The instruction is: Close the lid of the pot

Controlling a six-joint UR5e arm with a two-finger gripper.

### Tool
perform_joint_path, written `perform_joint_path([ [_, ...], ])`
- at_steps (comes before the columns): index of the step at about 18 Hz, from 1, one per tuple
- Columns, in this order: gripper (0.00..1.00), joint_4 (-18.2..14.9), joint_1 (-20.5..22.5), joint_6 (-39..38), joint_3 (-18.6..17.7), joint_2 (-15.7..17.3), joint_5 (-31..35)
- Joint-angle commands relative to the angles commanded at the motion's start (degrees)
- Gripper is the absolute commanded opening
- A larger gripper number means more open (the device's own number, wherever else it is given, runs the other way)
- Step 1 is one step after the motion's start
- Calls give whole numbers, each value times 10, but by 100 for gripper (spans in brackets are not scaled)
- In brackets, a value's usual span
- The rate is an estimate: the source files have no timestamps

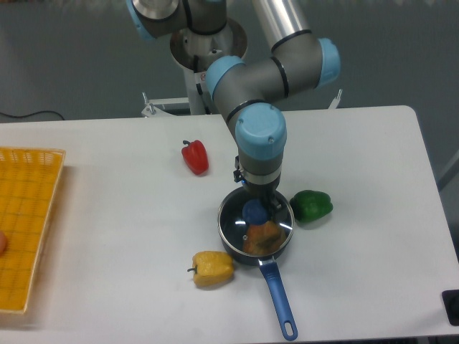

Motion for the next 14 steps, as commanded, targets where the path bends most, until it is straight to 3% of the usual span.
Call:
perform_joint_path([
  [8, 100, -14, 46, 13, 34, 15, -30],
  [11, 100, -67, 80, 121, 53, 33, -36],
  [14, 100, -73, 119, 192, 46, 54, -40],
])
